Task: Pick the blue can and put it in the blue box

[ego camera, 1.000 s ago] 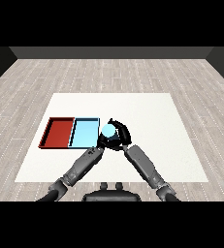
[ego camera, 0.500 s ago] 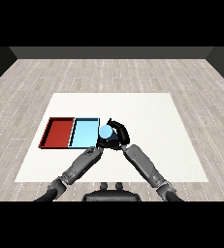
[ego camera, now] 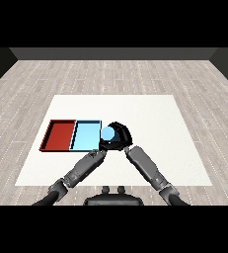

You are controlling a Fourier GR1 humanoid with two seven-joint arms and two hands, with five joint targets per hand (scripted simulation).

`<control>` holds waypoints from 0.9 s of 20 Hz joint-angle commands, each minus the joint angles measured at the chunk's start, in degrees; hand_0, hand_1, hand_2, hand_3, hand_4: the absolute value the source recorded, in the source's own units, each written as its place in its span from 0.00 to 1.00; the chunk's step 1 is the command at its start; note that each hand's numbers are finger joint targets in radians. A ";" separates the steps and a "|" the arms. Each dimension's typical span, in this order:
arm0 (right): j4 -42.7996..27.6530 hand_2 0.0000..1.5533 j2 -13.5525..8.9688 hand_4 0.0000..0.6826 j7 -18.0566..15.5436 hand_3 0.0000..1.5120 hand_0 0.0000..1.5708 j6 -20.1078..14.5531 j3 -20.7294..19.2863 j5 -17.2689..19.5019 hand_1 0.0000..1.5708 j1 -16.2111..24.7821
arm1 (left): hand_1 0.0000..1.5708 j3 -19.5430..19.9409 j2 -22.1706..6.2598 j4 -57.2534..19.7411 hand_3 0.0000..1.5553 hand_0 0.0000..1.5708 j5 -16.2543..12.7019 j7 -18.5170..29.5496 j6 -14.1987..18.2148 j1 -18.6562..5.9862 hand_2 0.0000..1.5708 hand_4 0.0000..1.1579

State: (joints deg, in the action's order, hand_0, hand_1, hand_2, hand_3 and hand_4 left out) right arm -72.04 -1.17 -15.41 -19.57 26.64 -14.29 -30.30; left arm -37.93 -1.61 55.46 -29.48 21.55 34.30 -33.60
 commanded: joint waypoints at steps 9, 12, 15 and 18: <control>0.52 0.77 1.13 0.59 1.63 0.68 0.70 -4.64 2.89 -2.30 0.70 -2.14 | 1.00 4.61 1.53 -4.43 0.94 1.00 4.16 -0.13 1.02 -2.17 0.99 0.98; -0.11 0.00 1.12 0.00 2.27 0.00 0.00 -2.28 0.52 3.64 0.00 0.55 | 1.00 3.41 1.55 -0.47 0.94 1.00 5.40 -1.86 2.81 -0.44 0.99 0.98; -0.43 0.00 1.14 0.00 2.43 0.00 0.00 -1.90 0.22 4.00 0.00 0.86 | 1.00 3.36 1.56 -0.56 0.94 1.00 4.77 -1.28 2.70 -0.34 0.99 0.98; 0.47 0.00 1.15 0.00 1.63 0.00 0.00 0.07 -1.22 4.68 0.00 1.02 | 1.00 3.93 1.57 4.22 0.95 1.00 8.56 -4.52 4.36 2.52 1.00 0.99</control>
State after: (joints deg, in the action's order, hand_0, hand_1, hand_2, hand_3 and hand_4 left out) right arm -71.78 -0.28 -14.01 -20.33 25.94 -10.84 -29.66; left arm -34.65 -0.64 56.27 -22.55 18.55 37.05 -32.33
